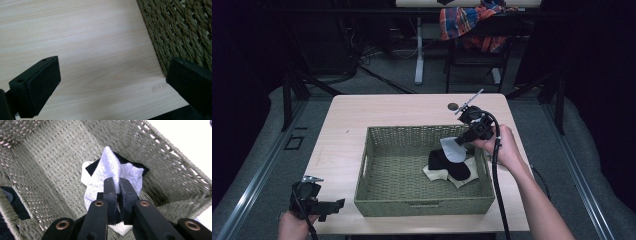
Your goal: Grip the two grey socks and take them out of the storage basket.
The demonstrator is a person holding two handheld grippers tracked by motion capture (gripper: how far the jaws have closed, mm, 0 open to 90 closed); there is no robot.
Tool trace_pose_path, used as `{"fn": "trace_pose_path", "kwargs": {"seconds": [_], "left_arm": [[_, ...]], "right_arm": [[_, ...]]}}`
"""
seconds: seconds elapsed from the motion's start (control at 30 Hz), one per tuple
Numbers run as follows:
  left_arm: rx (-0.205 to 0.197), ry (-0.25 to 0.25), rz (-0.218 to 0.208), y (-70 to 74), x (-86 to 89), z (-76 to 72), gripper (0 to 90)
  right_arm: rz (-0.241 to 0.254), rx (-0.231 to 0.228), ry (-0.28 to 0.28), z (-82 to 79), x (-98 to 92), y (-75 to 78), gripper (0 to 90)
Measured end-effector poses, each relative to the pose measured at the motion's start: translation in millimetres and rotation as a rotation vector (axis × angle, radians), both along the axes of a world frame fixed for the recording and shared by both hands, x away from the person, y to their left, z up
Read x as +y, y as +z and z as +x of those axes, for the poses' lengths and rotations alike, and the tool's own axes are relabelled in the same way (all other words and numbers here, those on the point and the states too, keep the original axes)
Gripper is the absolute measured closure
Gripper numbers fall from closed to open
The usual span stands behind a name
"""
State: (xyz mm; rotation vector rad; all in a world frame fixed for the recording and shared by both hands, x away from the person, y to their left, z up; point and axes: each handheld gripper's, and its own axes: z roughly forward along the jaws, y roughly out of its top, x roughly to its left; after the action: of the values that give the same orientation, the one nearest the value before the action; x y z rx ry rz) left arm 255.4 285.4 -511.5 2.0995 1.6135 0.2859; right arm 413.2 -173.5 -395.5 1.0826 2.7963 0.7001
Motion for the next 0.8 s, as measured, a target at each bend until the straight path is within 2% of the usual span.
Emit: {"fn": "trace_pose_path", "kwargs": {"seconds": [0.13,0.23,0.33,0.47,0.8], "left_arm": [[0.000,-0.001,0.001,0.1,0.0,-0.1,0.0],[0.000,0.001,0.001,0.1,-0.2,-0.2,0.0],[0.000,0.001,0.002,0.2,-0.3,-0.1,0.0],[-0.004,0.002,0.003,0.5,-0.2,-0.7,0.0],[-0.003,0.003,0.003,0.3,-0.2,-0.5,0.0]], "right_arm": [[0.010,-0.018,-0.008,-3.4,-4.6,10.5,85.3],[0.036,-0.032,-0.020,-6.8,-7.4,17.1,85.4],[0.028,-0.045,-0.019,-8.8,-11.9,24.7,85.4],[0.050,-0.060,-0.043,-11.5,-19.8,32.9,85.4],[0.087,-0.091,-0.107,-16.9,-51.6,51.9,85.6]]}}
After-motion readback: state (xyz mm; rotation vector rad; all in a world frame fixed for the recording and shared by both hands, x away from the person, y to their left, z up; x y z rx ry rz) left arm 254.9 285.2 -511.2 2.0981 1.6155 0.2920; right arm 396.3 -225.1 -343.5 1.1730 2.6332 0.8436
